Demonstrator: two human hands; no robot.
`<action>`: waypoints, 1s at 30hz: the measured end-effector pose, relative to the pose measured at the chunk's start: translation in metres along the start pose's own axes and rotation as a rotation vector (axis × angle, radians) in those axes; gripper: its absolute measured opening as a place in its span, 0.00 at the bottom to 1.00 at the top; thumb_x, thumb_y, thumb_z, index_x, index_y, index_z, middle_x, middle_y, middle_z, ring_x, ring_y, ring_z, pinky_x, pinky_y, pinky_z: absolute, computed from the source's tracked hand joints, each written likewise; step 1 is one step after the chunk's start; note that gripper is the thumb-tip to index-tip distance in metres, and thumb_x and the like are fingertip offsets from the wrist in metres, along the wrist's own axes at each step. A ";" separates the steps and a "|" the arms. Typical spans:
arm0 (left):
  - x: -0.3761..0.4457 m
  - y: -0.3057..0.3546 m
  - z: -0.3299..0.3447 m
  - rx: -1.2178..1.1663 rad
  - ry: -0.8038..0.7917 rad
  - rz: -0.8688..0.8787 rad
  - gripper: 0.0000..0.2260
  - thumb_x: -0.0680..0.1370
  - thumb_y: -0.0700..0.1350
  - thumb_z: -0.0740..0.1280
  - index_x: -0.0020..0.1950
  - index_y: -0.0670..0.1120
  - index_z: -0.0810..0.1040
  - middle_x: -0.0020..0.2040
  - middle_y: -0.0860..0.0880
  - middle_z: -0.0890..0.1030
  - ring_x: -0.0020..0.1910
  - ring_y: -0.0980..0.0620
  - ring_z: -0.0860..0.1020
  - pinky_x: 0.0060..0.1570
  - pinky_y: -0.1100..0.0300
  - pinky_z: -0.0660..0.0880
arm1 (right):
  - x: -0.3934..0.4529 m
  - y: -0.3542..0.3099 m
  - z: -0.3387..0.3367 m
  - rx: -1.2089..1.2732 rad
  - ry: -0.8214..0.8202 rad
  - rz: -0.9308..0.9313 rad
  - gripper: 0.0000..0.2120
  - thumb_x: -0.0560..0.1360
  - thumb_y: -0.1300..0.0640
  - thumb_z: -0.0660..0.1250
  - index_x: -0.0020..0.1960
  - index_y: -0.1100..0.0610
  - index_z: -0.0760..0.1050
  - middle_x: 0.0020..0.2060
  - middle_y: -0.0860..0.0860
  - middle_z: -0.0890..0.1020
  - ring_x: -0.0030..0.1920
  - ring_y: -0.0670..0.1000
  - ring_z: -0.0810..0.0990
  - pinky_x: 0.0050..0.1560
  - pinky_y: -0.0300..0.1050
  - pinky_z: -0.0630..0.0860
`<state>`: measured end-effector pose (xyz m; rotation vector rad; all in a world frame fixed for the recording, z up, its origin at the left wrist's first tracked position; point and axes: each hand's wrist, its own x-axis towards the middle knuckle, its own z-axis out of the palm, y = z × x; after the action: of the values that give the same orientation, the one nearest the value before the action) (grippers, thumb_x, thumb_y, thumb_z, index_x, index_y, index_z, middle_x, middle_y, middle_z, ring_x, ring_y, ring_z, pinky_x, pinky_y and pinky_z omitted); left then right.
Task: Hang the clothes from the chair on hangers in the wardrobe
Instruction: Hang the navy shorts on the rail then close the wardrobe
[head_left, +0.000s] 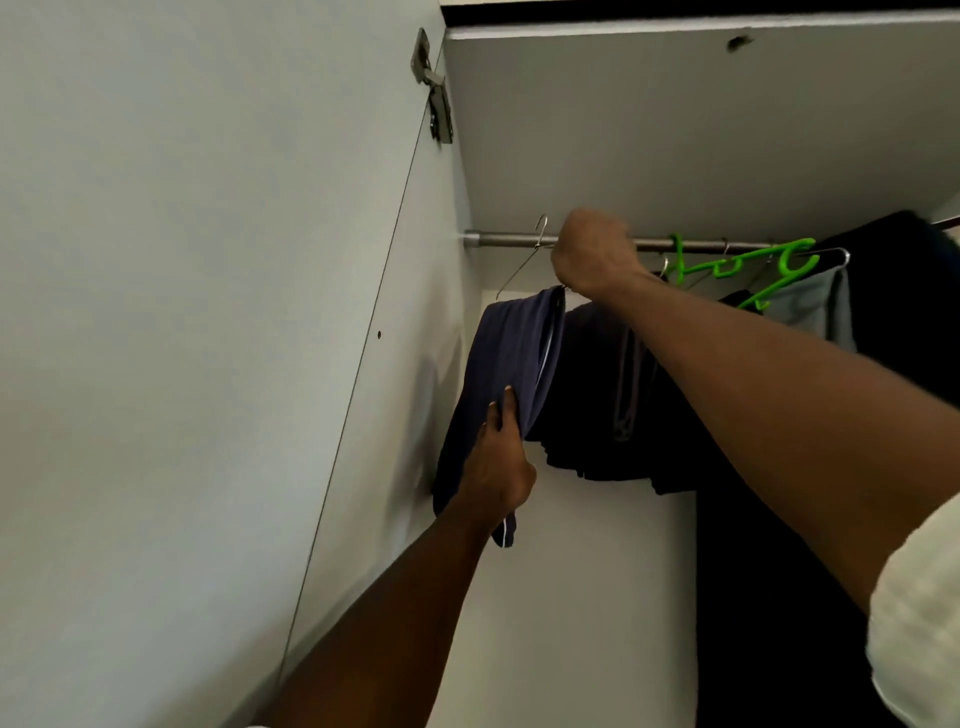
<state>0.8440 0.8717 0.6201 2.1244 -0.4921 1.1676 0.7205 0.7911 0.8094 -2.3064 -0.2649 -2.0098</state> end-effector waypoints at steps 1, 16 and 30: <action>0.012 -0.003 0.002 0.004 -0.011 0.004 0.44 0.78 0.34 0.66 0.79 0.52 0.36 0.81 0.45 0.47 0.74 0.39 0.64 0.71 0.45 0.67 | 0.006 0.002 0.007 -0.001 0.015 -0.002 0.08 0.76 0.68 0.59 0.49 0.65 0.77 0.48 0.63 0.81 0.49 0.64 0.80 0.42 0.47 0.71; 0.120 -0.045 0.019 -0.014 0.003 0.003 0.40 0.78 0.35 0.64 0.81 0.48 0.41 0.77 0.41 0.61 0.73 0.39 0.66 0.72 0.47 0.64 | 0.084 -0.017 0.100 0.056 0.019 0.009 0.10 0.77 0.64 0.63 0.56 0.64 0.77 0.54 0.59 0.82 0.54 0.59 0.81 0.50 0.48 0.77; 0.086 -0.058 0.032 -0.037 0.026 -0.024 0.38 0.78 0.33 0.63 0.81 0.46 0.43 0.78 0.41 0.58 0.73 0.39 0.66 0.71 0.50 0.66 | 0.033 -0.007 0.134 0.595 0.037 0.208 0.21 0.78 0.50 0.64 0.67 0.60 0.68 0.61 0.57 0.76 0.59 0.58 0.76 0.49 0.45 0.70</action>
<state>0.9438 0.8898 0.6590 2.0756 -0.4719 1.1629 0.8542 0.8231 0.8227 -1.8385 -0.5144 -1.5932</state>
